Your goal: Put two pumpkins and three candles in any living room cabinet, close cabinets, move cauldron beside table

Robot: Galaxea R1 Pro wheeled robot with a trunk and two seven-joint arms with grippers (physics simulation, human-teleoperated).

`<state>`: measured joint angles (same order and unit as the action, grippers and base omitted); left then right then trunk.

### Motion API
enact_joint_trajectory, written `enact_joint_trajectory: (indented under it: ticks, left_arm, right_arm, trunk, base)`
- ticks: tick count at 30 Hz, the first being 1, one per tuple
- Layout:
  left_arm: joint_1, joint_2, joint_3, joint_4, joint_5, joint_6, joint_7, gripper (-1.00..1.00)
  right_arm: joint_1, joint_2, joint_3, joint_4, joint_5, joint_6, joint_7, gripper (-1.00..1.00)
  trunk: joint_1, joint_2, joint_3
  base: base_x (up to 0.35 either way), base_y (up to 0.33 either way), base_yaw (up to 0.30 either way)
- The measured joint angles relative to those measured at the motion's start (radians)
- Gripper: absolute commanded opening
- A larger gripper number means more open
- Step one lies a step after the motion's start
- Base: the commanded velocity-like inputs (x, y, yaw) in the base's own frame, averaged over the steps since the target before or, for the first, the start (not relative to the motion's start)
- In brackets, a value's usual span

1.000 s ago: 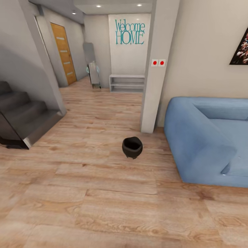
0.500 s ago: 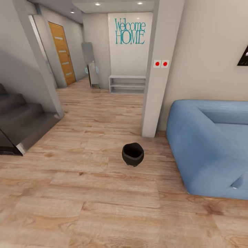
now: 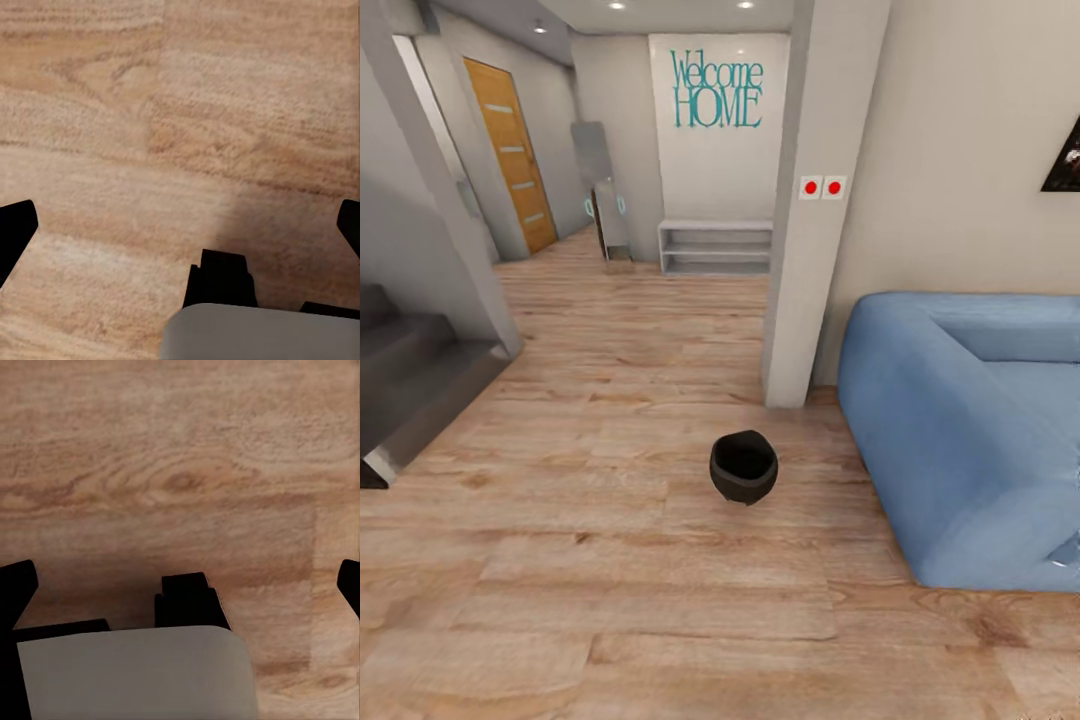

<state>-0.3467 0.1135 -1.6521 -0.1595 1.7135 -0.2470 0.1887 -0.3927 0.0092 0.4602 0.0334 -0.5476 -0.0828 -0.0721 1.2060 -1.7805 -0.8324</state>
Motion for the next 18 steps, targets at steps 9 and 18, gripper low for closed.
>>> enact_joint_trajectory:
  ticks: [9, 18]
  left_arm:
    - [0.0, 0.0, 0.0, 0.0, 0.0, 0.0, 0.0, 1.0]
    - [0.0, 0.0, 0.0, -0.001, 0.0, 0.0, 0.0, 1.0]
  right_arm:
    - [0.0, 0.0, 0.0, 0.0, 0.0, 0.0, 0.0, 1.0]
    - [0.0, 0.0, 0.0, 0.0, 0.0, 0.0, 0.0, 1.0]
  trunk:
    - [0.0, 0.0, 0.0]
    - [0.0, 0.0, 0.0]
  base:
    - [0.246, 0.24, -0.282]
    - [0.191, 0.275, -0.282]
